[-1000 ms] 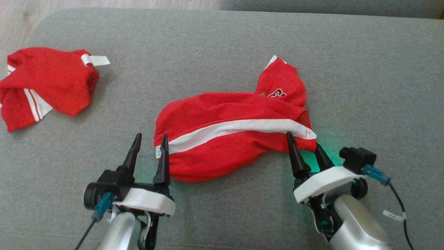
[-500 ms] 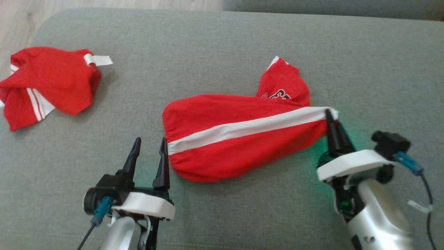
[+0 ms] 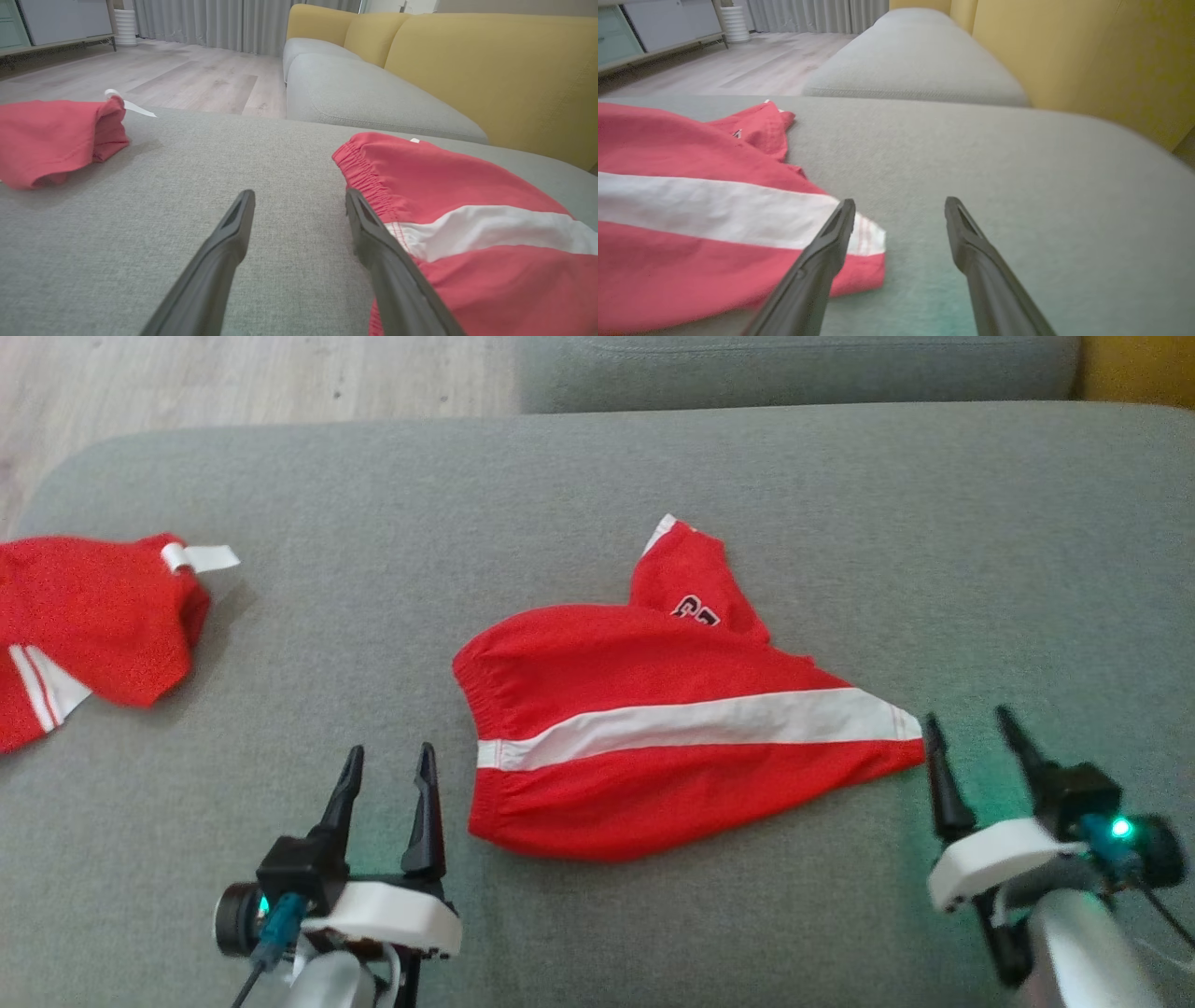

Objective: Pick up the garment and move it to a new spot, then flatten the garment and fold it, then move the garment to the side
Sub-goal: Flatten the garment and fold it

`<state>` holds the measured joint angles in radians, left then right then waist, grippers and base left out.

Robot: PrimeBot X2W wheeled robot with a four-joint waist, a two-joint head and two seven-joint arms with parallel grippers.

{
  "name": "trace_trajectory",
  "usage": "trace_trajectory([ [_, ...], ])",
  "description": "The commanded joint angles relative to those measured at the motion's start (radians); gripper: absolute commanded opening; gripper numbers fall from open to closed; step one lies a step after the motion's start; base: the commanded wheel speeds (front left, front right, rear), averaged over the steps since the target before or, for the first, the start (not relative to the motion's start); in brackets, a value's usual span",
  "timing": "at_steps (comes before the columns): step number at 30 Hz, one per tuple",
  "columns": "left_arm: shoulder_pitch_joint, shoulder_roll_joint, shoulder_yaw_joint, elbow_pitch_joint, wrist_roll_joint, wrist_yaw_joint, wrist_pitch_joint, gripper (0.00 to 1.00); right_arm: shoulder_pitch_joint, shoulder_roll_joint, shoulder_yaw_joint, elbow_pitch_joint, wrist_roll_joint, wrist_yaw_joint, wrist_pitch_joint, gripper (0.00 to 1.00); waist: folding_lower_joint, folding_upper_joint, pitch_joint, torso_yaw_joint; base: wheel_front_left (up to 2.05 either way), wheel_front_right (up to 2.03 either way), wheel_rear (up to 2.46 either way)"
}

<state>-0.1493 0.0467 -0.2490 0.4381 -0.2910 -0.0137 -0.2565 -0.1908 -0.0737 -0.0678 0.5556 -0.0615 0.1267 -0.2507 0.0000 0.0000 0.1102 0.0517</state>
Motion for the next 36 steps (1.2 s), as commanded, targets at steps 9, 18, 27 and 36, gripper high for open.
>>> trace_trajectory([
  [9,0.015,0.004,0.097,-0.051,0.099,0.051,-0.005,1.00,0.002,0.023,0.057,-0.216,0.030,0.004,-0.011,1.00,0.0000,0.0000,-0.037,-0.029,0.00,0.00,0.00],
  [18,0.076,0.004,0.102,-0.021,0.143,0.062,-0.005,1.00,0.045,0.023,0.138,-0.161,0.076,0.004,-0.011,1.00,0.0000,0.0000,-0.094,-0.031,0.00,0.00,0.00],
  [27,0.092,0.004,0.092,-0.006,0.063,0.006,-0.005,1.00,0.052,0.023,0.164,-0.149,0.096,0.004,-0.011,1.00,0.0000,0.0000,-0.100,-0.037,0.00,0.00,0.00],
  [36,-0.014,0.004,0.003,0.050,-0.237,-0.109,-0.005,1.00,0.033,0.023,0.189,-0.137,0.112,0.004,-0.011,1.00,0.0000,0.0000,-0.035,-0.056,0.00,0.00,0.00],
])
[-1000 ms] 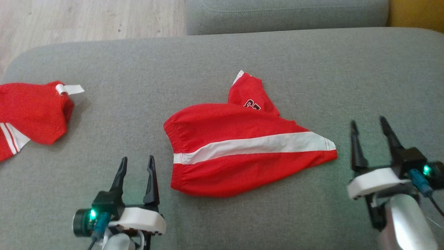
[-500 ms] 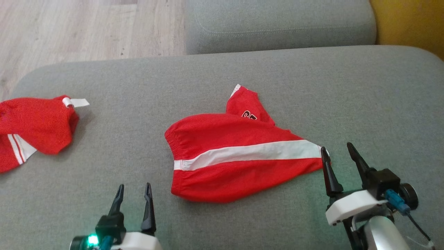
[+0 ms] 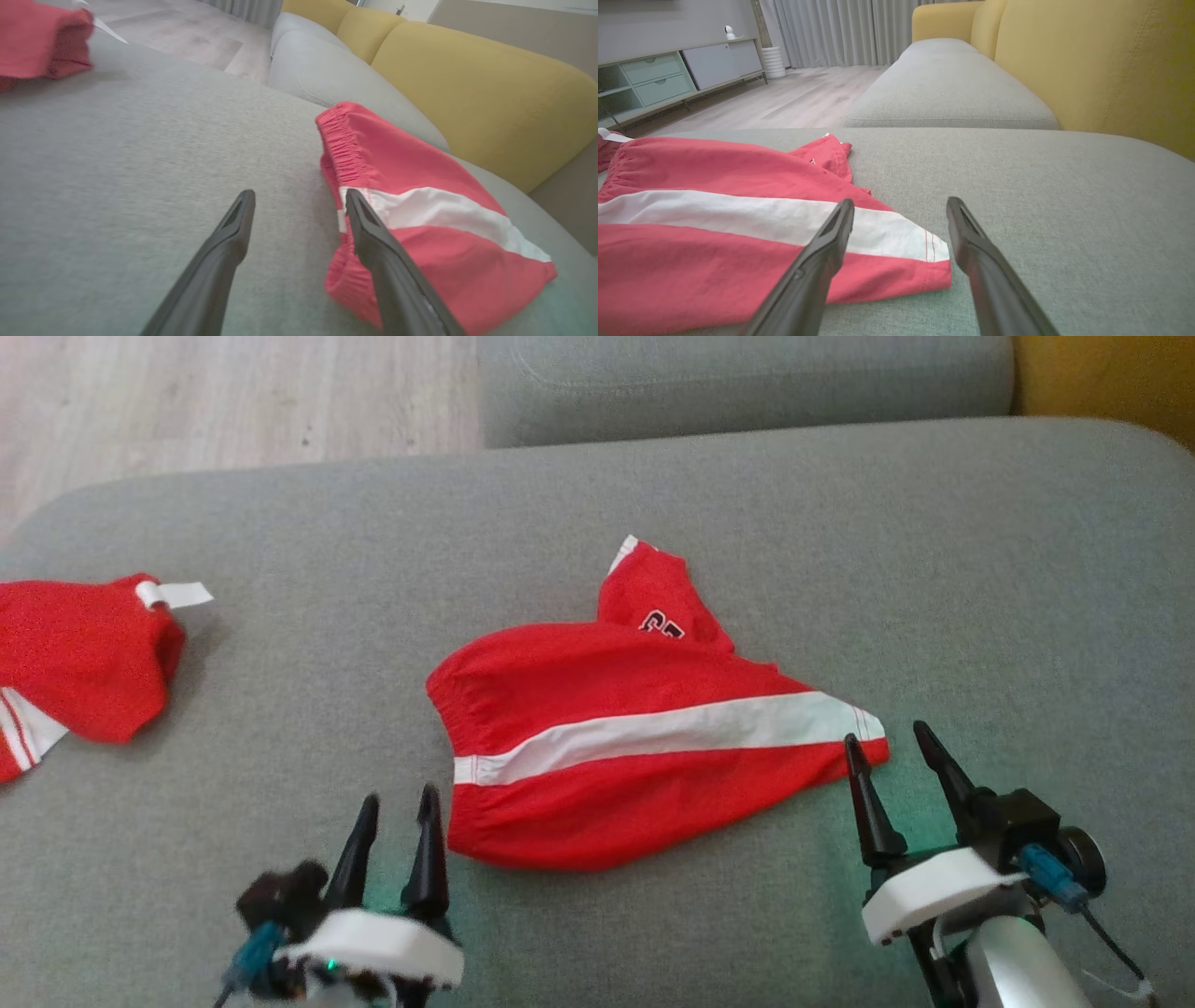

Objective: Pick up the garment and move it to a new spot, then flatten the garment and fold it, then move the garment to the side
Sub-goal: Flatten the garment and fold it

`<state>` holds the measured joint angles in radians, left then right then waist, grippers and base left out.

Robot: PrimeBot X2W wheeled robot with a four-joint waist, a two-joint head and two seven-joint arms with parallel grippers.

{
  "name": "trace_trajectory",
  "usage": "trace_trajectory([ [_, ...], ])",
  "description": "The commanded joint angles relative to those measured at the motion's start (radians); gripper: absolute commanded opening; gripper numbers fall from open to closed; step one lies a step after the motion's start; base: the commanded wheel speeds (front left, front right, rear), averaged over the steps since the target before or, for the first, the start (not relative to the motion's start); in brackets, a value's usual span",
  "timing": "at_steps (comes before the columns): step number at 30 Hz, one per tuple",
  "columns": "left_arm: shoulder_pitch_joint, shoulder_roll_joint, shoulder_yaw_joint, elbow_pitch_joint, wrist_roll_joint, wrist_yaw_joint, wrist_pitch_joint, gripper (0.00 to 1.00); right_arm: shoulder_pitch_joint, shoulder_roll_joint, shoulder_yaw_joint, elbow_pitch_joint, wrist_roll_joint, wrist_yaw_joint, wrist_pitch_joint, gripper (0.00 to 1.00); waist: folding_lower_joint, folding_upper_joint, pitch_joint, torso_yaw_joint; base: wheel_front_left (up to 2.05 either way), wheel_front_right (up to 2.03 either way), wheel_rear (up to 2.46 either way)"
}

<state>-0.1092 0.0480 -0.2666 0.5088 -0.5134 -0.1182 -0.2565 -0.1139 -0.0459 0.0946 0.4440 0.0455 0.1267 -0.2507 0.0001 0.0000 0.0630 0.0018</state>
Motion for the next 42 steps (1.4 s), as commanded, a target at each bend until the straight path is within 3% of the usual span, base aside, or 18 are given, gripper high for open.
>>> trace_trajectory([
  [1,-0.073,0.002,0.003,-0.002,-0.032,-0.008,-0.005,1.00,-0.047,-0.004,0.028,-0.025,0.004,0.004,-0.011,1.00,-0.0001,0.0000,0.020,-0.009,0.00,0.00,0.00],
  [6,-0.152,0.007,-0.114,0.064,-0.164,-0.012,-0.004,1.00,-0.059,-0.004,0.026,-0.023,0.000,0.004,-0.011,1.00,-0.0001,0.0000,0.047,-0.017,0.00,0.00,0.00],
  [11,-0.191,0.053,-0.245,0.053,-0.349,-0.012,0.042,1.00,-0.064,-0.004,0.027,-0.022,0.000,0.004,-0.011,1.00,-0.0001,0.0000,0.057,-0.018,0.00,0.00,0.00],
  [22,-0.231,0.160,-0.407,-0.009,-0.548,-0.012,0.029,1.00,-0.068,-0.004,0.044,-0.028,0.011,0.004,-0.011,1.00,-0.0001,0.0000,0.061,-0.019,0.00,0.00,0.00],
  [34,-0.278,0.230,-0.530,-0.057,-0.658,-0.012,0.002,1.00,-0.075,-0.004,0.046,-0.028,0.016,0.004,-0.011,1.00,-0.0001,0.0000,0.079,-0.036,0.00,0.00,0.00],
  [36,-0.282,0.239,-0.547,-0.071,-0.671,-0.012,-0.001,0.89,-0.075,-0.004,0.044,-0.028,0.017,0.004,-0.011,1.00,-0.0001,0.0000,0.081,-0.035,0.00,0.00,0.00],
  [42,-0.296,0.260,-0.588,-0.082,-0.692,-0.012,-0.004,0.95,-0.076,-0.004,0.048,-0.025,0.024,0.004,-0.011,1.00,-0.0001,0.0000,0.083,-0.035,0.00,0.00,0.00],
])
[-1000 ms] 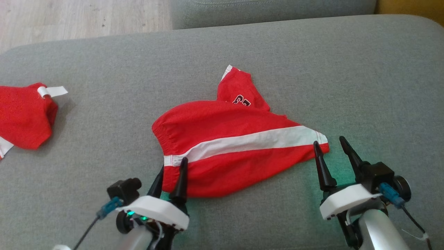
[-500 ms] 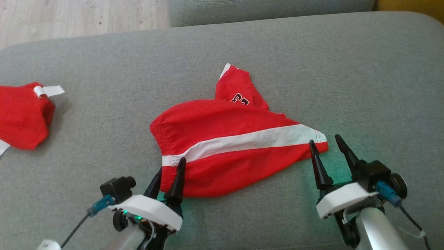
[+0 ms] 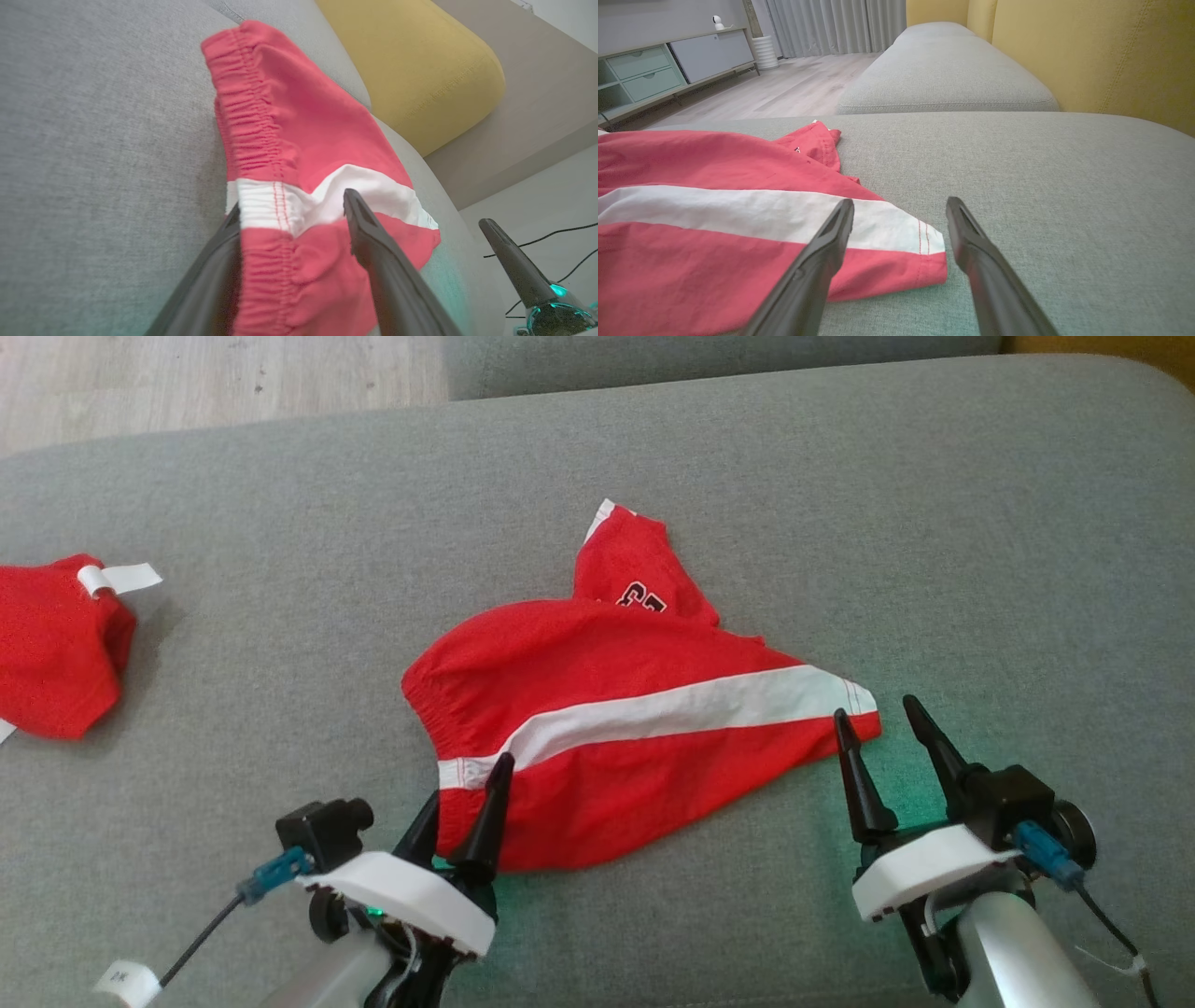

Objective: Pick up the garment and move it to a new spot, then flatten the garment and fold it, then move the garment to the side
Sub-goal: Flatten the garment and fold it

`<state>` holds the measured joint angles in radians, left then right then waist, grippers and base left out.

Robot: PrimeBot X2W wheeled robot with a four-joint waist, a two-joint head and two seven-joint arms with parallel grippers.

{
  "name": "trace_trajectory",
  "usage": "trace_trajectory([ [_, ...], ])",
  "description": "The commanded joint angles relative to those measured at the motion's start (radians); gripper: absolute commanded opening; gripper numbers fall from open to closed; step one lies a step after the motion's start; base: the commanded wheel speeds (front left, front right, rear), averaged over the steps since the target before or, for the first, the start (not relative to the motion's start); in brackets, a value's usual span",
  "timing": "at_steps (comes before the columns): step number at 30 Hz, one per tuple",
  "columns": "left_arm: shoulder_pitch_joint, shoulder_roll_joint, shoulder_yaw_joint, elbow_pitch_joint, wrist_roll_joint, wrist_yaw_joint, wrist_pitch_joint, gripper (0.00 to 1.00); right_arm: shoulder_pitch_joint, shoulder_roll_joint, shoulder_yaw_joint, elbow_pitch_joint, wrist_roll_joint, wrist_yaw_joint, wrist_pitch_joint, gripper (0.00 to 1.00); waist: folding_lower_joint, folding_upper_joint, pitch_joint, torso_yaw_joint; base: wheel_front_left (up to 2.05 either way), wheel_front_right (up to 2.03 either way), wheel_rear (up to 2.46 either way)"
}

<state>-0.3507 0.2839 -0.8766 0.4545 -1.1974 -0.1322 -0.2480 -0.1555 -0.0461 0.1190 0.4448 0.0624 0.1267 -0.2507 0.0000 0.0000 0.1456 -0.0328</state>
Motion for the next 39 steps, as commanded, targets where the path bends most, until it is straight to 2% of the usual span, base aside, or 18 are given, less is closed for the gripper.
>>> trace_trajectory([
  [1,-0.056,0.026,0.017,-0.033,-0.011,0.002,-0.013,0.96,-0.035,-0.004,0.024,-0.025,0.008,0.004,-0.011,1.00,0.0000,0.0000,0.000,0.000,0.00,0.00,0.00],
  [5,-0.059,0.034,0.002,-0.052,-0.021,0.002,-0.013,0.96,-0.034,-0.004,0.024,-0.021,0.012,0.004,-0.011,1.00,0.0000,0.0000,0.000,0.001,0.00,0.00,0.00],
  [7,-0.058,0.037,0.011,-0.054,-0.018,0.002,-0.013,0.87,-0.034,-0.004,0.024,-0.019,0.012,0.004,-0.011,1.00,0.0000,0.0000,0.001,0.002,0.00,0.00,0.00],
  [8,-0.057,0.037,0.016,-0.055,-0.016,0.002,-0.013,0.74,-0.033,-0.004,0.025,-0.020,0.013,0.004,-0.011,1.00,0.0000,0.0000,0.002,0.002,0.00,0.00,0.00],
  [9,-0.056,0.037,0.022,-0.054,-0.015,0.002,-0.013,0.47,-0.033,-0.004,0.026,-0.020,0.014,0.004,-0.011,1.00,0.0000,0.0000,0.003,0.001,0.00,0.00,0.00],
  [10,-0.056,0.038,0.024,-0.051,-0.011,0.002,-0.013,0.32,-0.034,-0.004,0.027,-0.019,0.015,0.004,-0.011,1.00,0.0000,0.0000,0.005,0.000,0.00,0.00,0.00],
  [11,-0.057,0.038,0.024,-0.048,-0.007,0.002,-0.014,0.00,-0.036,-0.004,0.027,-0.018,0.016,0.004,-0.011,1.00,0.0000,0.0000,0.006,0.000,0.00,0.00,0.00],
  [17,-0.060,0.020,0.085,-0.046,0.041,0.002,-0.014,0.00,-0.049,-0.004,0.008,-0.008,0.040,0.004,-0.011,1.00,0.0000,0.0000,0.026,0.009,0.00,0.00,0.00],
  [21,-0.048,0.013,0.120,-0.055,0.076,0.002,-0.014,0.00,-0.074,-0.004,0.007,0.047,0.136,0.004,-0.011,1.00,0.0000,0.0000,0.037,0.030,0.00,0.00,0.00],
  [27,-0.030,0.017,0.157,-0.045,0.118,0.002,-0.014,0.00,-0.131,-0.004,0.074,0.159,0.278,0.004,-0.011,1.00,0.0000,0.0000,0.047,0.062,0.00,0.00,0.00],
  [32,-0.023,0.019,0.167,-0.036,0.138,0.002,-0.014,0.00,-0.159,-0.006,0.133,0.198,0.353,0.004,-0.011,1.00,0.0000,0.0000,0.054,0.071,0.00,0.00,0.00],
  [39,-0.022,0.007,0.177,-0.027,0.151,0.002,-0.014,0.00,-0.202,-0.064,0.252,0.245,0.498,0.004,-0.011,1.00,0.0000,0.0000,0.058,0.067,0.00,0.00,0.00],
])
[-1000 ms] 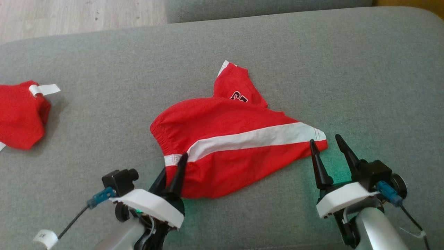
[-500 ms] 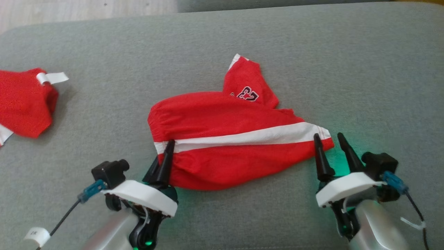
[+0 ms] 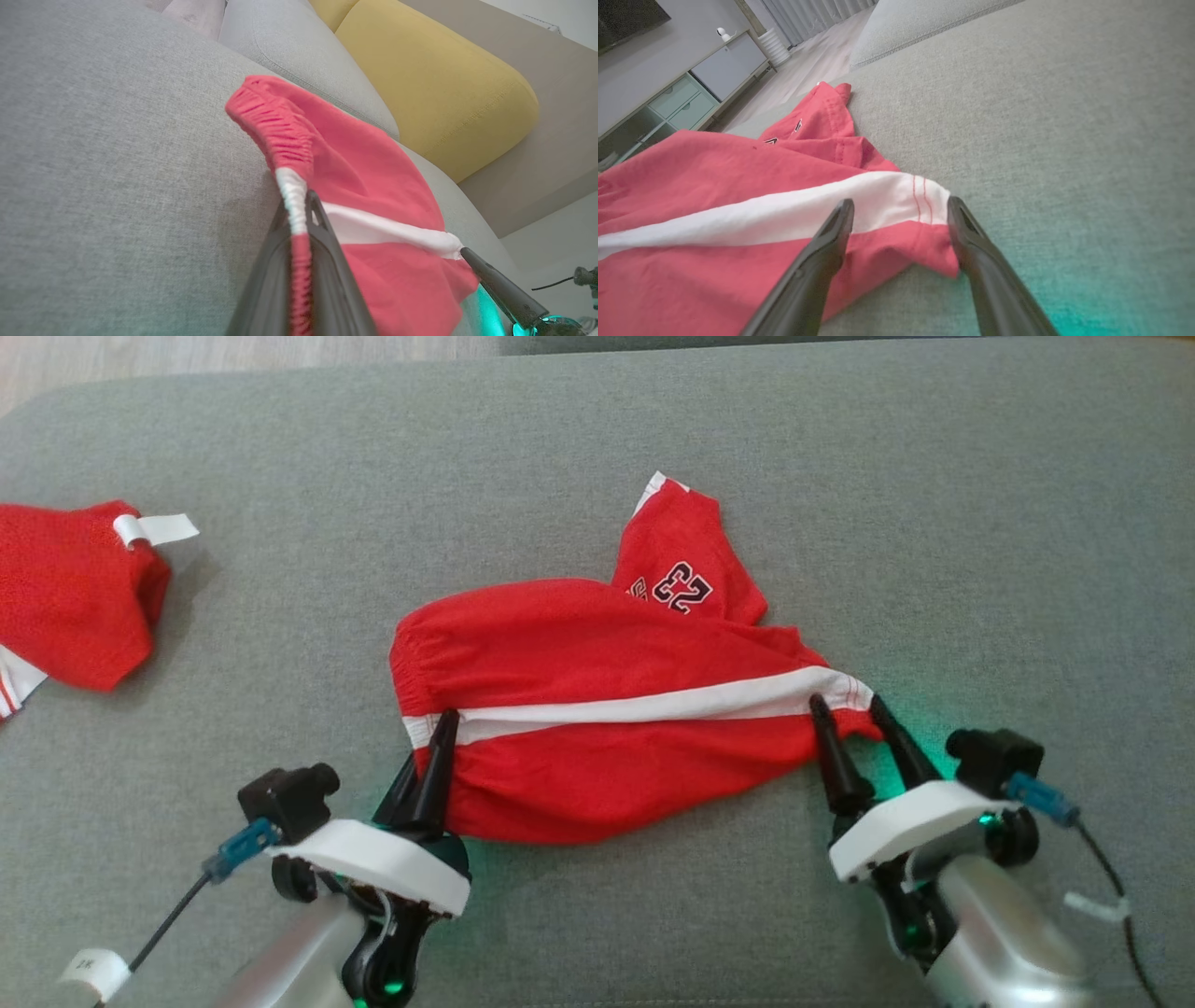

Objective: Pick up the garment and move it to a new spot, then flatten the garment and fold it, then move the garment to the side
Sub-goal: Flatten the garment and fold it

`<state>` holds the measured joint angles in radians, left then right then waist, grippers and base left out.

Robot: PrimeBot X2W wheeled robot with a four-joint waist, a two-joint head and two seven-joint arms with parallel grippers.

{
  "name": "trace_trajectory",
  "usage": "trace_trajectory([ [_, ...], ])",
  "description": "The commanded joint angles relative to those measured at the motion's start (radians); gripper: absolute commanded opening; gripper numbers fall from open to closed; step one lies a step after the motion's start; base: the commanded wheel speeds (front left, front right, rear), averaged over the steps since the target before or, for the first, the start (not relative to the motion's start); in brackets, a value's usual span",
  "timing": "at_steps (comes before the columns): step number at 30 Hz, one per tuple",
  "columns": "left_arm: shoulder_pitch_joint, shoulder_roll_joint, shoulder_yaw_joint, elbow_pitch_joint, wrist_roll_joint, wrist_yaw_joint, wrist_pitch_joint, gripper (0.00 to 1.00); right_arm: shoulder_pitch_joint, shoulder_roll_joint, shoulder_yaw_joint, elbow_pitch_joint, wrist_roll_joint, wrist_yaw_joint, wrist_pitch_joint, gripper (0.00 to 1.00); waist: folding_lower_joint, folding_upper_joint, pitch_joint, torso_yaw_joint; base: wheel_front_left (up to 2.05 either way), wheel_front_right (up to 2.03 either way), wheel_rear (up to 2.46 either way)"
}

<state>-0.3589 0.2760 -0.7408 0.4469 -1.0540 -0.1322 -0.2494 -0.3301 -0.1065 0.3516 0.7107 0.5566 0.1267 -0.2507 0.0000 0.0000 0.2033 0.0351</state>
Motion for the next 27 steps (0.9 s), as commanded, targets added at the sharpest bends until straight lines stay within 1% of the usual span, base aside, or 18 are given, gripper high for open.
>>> trace_trajectory([
  [1,-0.014,0.012,0.043,-0.019,0.009,0.002,-0.012,0.00,-0.036,-0.015,0.037,-0.017,0.024,0.004,-0.011,1.00,0.0000,0.0000,0.000,-0.001,0.00,0.00,0.00],
  [8,-0.016,0.007,0.044,-0.017,0.016,0.002,-0.012,0.00,-0.085,-0.083,0.181,-0.005,0.163,0.004,0.053,1.00,0.0000,0.0000,0.002,-0.003,0.00,0.00,0.00],
  [15,-0.017,0.002,0.040,-0.014,0.018,0.002,-0.012,0.00,-0.098,-0.151,0.268,0.024,0.247,0.004,0.074,1.00,0.0000,0.0000,-0.005,0.004,0.00,0.00,0.00],
  [22,-0.007,0.000,0.041,-0.013,0.018,0.002,-0.012,0.00,-0.099,-0.179,0.330,0.028,0.301,0.004,0.075,1.00,0.0000,0.0000,-0.018,0.000,0.00,0.00,0.00],
  [27,-0.007,-0.003,0.038,-0.012,0.019,0.002,-0.012,0.00,-0.113,-0.201,0.391,0.002,0.344,0.004,0.080,1.00,0.0000,0.0000,-0.020,0.004,0.00,0.00,0.00],
])
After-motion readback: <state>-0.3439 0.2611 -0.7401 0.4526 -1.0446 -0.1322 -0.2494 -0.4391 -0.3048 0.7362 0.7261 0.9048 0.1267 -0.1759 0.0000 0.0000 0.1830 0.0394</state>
